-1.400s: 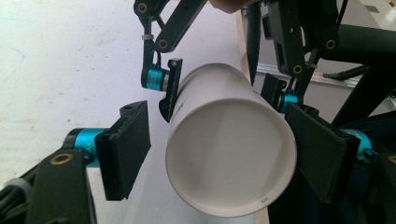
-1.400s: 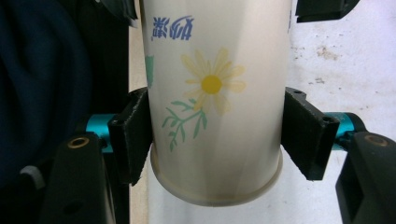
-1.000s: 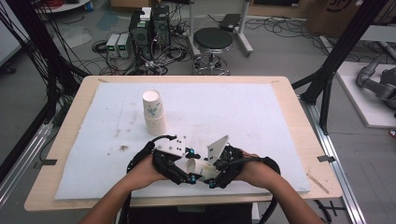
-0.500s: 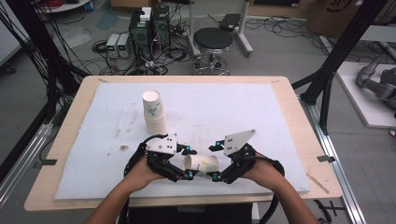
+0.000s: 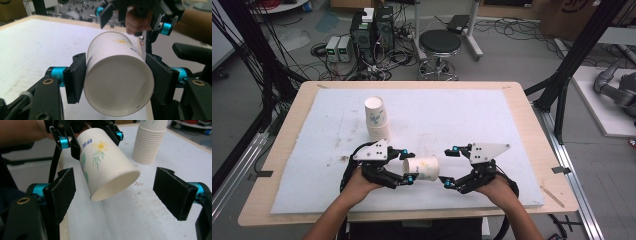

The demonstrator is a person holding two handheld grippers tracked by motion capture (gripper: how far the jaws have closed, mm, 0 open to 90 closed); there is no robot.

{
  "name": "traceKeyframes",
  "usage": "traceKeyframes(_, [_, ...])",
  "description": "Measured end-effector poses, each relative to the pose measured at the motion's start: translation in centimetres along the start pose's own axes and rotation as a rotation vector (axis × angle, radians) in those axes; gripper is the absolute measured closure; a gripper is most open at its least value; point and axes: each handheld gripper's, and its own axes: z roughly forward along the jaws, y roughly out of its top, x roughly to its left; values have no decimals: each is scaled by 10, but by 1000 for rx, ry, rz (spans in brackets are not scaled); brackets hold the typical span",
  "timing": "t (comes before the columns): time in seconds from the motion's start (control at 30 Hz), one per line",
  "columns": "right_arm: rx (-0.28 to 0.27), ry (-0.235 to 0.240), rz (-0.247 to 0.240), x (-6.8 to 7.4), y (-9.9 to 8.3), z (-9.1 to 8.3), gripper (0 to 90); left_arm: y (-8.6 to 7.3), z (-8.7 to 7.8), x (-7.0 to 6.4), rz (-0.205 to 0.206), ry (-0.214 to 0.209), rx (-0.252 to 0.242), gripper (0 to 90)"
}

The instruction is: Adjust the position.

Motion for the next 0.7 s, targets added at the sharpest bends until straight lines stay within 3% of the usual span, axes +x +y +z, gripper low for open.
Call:
traceKeyframes(0.23, [-92,-31,46,0,-20,1,189,-4,-3,0,7,-5,-62,354])
traceKeyframes(0.7, [-84,40,57,1,-28,12,191,-7,1,-1,28,-50,-67,356])
